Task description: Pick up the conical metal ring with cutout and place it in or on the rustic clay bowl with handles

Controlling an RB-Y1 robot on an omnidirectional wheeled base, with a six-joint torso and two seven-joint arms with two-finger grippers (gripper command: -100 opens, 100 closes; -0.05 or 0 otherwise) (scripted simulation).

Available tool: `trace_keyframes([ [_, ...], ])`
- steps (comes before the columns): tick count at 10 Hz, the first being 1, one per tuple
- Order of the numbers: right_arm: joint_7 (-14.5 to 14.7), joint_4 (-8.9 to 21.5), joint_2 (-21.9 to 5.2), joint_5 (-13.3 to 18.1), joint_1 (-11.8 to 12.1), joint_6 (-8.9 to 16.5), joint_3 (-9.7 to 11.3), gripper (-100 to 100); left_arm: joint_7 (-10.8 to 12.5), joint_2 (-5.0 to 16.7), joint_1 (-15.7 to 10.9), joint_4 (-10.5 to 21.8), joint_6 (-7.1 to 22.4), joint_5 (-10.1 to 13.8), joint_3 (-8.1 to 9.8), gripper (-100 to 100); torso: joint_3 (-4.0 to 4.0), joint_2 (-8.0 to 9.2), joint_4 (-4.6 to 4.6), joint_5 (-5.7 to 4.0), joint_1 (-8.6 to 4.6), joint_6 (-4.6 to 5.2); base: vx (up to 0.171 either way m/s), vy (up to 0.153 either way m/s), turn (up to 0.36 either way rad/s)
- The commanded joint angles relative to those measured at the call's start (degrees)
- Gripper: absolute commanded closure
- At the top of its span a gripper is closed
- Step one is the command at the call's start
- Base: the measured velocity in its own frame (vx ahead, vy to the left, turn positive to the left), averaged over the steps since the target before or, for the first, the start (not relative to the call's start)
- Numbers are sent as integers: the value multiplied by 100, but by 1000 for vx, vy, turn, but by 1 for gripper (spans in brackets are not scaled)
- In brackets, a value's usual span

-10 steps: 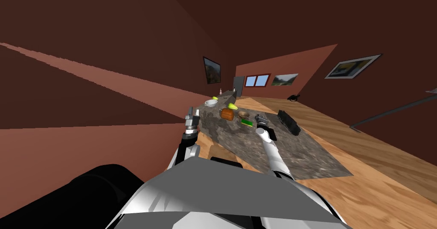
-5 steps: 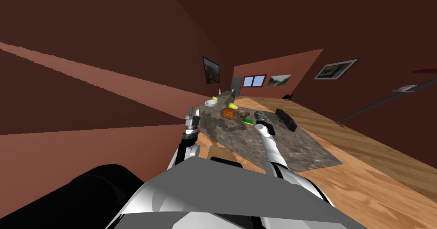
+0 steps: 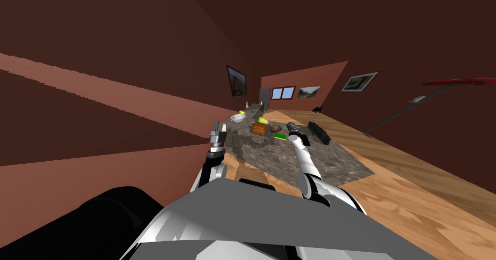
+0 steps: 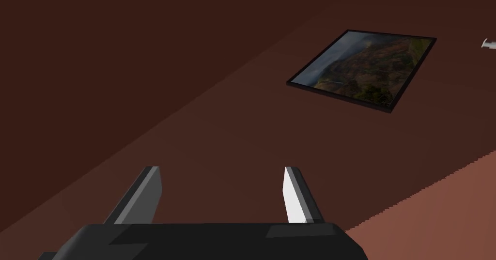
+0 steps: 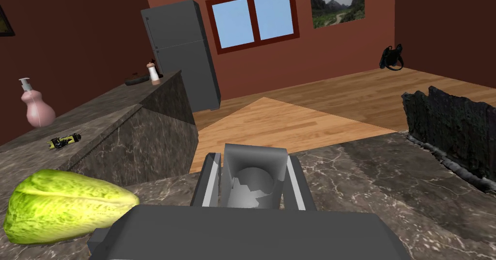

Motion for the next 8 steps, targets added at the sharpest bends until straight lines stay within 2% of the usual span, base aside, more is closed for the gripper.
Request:
trace_keyframes([
  [1,38,173,-75,2,-132,53,66,100,0,0,0,0,0,0,0,0,0,0,0,0,0,0,32,58,-99],
  [4,223,436,-71,7,-384,183,121,100,0,1,0,0,0,0,0,0,-13,-17,-9,0,-17,-1,49,38,-110],
  [5,356,614,-36,-1,-538,266,175,100,0,0,0,0,0,0,0,0,-16,-21,-10,2,-14,-3,72,50,-229],
  [8,546,855,110,-21,-732,372,263,100,0,1,1,0,0,0,0,0,-27,-39,-16,6,-7,-13,82,39,-116],
])
